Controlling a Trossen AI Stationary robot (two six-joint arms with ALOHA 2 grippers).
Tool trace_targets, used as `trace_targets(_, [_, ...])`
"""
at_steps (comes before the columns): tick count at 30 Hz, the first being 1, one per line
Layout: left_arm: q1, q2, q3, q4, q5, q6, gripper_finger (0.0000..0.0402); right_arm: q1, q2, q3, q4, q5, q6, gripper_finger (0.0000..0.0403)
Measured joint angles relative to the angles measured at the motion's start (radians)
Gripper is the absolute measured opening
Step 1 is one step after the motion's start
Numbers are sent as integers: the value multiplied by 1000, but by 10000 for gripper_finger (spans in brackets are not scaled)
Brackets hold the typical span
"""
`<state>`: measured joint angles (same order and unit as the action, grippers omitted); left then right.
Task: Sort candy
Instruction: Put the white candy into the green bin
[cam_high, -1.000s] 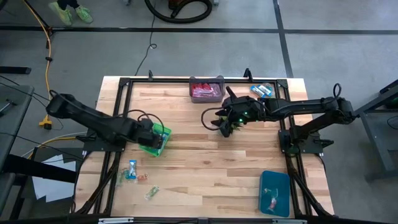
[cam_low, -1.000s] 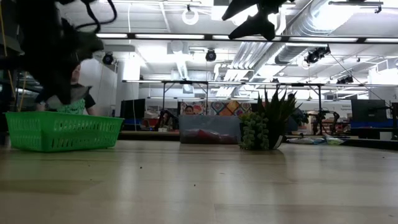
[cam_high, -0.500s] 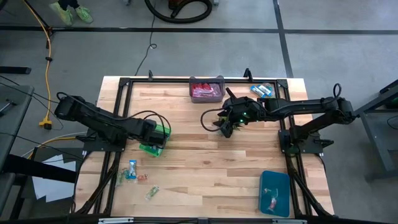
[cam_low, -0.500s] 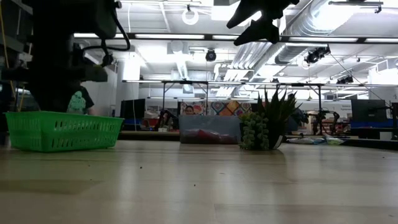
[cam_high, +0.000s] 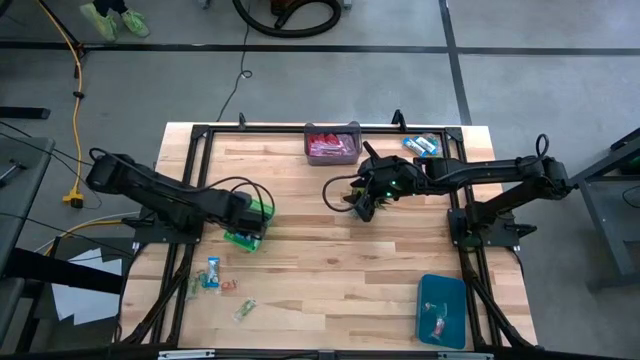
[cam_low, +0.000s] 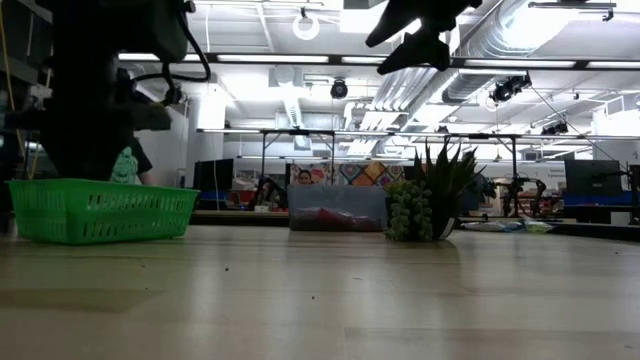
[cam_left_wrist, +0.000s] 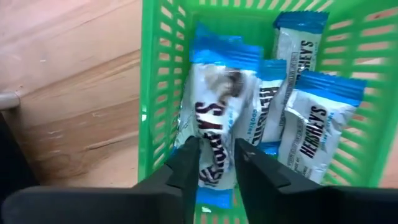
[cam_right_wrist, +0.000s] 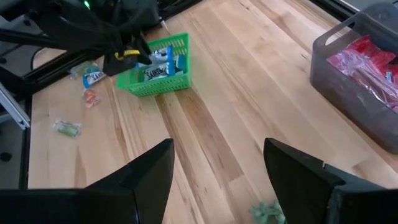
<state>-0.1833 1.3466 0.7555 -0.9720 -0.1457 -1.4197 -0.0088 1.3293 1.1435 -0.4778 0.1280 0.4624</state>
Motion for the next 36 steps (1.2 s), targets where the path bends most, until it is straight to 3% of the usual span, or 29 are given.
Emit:
trace_targets(11, [0,-216,1,-3,-19,-10,133,0,0,0,-13,0,-19,244])
trace_targets(15, [0,-332,22,22,-109,-44,136,0,0,0,-12,0,-19,244])
trace_targets(18, [-1,-426,45,244,-291,55,136,0,0,0,2,0,-25,244])
trace_targets(22, [1,-496,48,788,-469,508,136,0,-3,0,86,0,-50,244])
trace_targets(25, [22,-489,48,1129,-385,906,136,0,-15,0,176,0,-78,244])
trace_targets(28, [63,-451,49,1328,-203,1122,132,0,-29,0,266,-6,-103,244])
trace_targets(31, [97,-386,48,1397,-83,1211,129,0,-41,2,345,-41,-106,244])
trace_targets(36, [126,-255,46,1400,-37,1276,127,0,-49,1,383,-58,-105,244])
